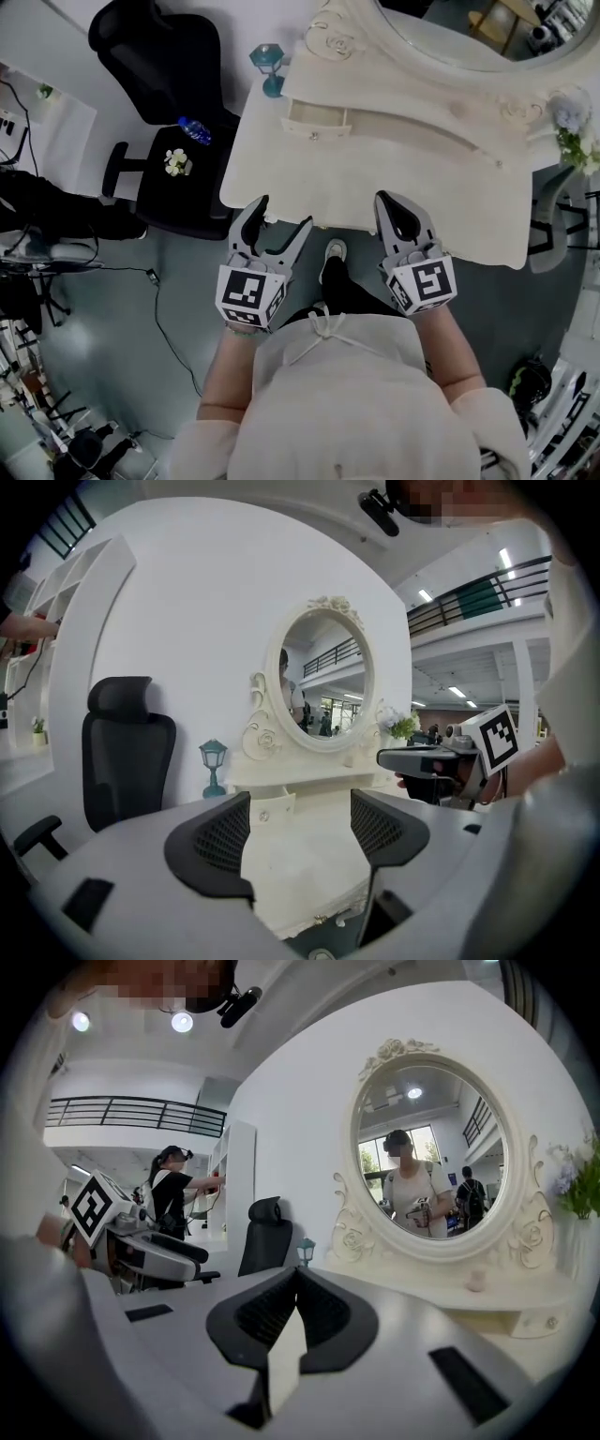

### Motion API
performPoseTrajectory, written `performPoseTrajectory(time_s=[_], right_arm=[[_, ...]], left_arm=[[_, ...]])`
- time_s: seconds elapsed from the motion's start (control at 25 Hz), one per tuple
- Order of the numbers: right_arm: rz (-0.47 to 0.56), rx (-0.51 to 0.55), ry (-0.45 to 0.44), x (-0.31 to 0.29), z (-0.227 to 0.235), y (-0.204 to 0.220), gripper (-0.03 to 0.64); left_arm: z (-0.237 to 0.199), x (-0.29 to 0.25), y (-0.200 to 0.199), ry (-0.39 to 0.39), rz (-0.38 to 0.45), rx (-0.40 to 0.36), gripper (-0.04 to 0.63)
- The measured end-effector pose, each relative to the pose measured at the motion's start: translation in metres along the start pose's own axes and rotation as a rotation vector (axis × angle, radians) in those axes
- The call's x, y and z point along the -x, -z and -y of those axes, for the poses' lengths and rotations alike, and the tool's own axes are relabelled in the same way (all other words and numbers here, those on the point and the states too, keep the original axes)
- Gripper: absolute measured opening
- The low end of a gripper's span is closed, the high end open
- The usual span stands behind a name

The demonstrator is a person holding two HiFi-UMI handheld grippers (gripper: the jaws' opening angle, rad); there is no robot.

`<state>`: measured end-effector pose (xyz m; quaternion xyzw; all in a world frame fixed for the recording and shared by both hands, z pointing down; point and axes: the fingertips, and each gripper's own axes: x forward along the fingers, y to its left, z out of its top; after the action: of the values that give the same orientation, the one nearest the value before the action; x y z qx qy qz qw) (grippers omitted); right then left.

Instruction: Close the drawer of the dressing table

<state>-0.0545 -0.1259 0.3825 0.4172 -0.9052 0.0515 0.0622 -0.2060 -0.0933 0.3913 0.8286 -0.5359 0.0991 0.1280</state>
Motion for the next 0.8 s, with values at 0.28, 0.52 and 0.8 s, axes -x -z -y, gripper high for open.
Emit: performPoseTrajectory(time_s=[0.28, 0.52, 0.8], right_arm=[[-0.045, -0.025, 0.003, -0.052, 0.055, 0.019, 0.006], [-0.091, -0.058, -0.006, -0.089, 0.084, 0.042, 0.006], [-0.122, -0.034, -0.038, -0.122, 0.095, 0.066, 0.006]], left_arm=[[-0.024, -0.092, 0.010, 0.021, -0.063, -0.002, 0.348], [-0.041, -0.156, 0.045, 0.013, -0.159, 0.004, 0.348], [-0.065, -0.201, 0.086, -0.037, -0.231, 0.155, 0.348]])
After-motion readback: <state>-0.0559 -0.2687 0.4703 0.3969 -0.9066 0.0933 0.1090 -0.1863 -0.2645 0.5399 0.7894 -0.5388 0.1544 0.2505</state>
